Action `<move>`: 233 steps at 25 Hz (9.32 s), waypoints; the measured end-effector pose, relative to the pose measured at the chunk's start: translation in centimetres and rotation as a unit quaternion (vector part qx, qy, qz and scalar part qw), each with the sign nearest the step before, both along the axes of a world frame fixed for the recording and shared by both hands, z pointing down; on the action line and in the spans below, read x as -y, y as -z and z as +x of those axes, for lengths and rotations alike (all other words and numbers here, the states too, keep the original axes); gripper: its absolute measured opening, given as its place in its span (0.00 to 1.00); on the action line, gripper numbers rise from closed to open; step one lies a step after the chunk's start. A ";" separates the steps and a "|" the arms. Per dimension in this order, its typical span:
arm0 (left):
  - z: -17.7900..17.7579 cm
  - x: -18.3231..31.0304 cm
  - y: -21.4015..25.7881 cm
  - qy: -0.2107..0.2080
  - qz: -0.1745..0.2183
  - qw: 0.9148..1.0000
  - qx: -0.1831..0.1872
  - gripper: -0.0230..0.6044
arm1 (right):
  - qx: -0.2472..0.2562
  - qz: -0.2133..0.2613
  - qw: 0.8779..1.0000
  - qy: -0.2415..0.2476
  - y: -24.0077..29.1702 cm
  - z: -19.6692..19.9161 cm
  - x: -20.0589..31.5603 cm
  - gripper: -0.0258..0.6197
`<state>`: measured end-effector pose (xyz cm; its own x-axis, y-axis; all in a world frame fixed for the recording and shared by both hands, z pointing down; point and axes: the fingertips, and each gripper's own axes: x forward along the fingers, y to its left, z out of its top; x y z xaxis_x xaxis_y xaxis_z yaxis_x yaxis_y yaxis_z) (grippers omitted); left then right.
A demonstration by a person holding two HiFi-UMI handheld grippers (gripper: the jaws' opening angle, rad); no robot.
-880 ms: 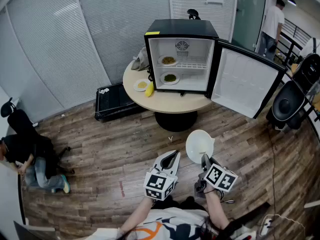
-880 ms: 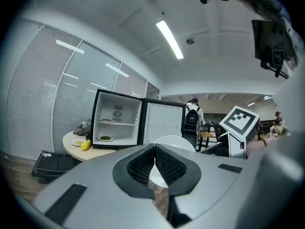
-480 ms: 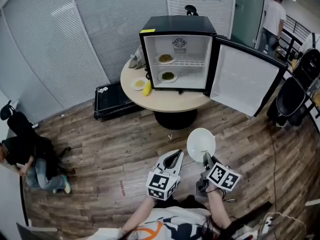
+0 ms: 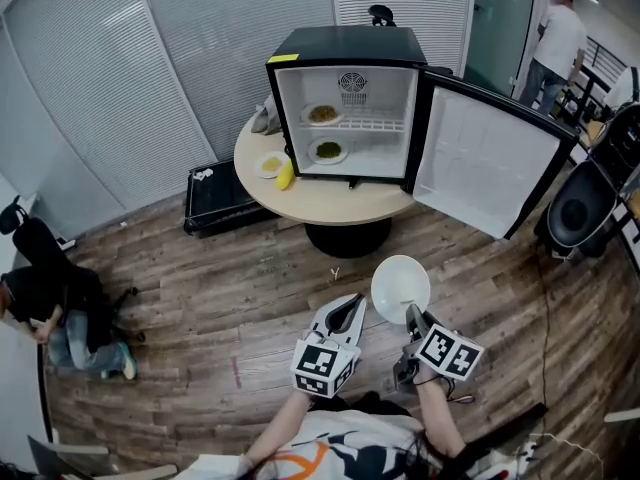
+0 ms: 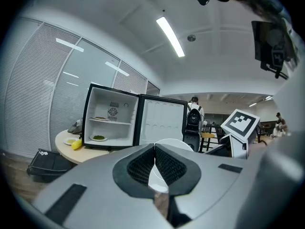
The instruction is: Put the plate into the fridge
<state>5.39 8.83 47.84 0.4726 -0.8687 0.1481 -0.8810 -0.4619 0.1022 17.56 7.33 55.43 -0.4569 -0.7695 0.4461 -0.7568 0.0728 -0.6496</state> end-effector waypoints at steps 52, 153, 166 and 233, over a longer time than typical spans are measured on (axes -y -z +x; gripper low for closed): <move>-13.1 25.4 -0.4 -0.065 0.002 0.998 -0.019 0.06 | 0.049 -0.029 0.996 -0.062 0.6 -12.5 23.9 0.08; -12.0 42.6 -0.4 -0.040 -0.012 0.998 0.037 0.06 | -0.270 0.163 0.949 -0.006 8.1 -13.0 51.1 0.55; -13.0 38.4 -0.3 -0.033 -0.009 0.999 0.028 0.06 | -0.244 0.160 0.956 -0.016 7.7 -13.8 44.9 0.29; 0.4 7.1 -2.0 0.016 -0.036 0.999 0.008 0.06 | -0.150 0.077 0.978 0.122 1.6 -3.1 8.6 0.10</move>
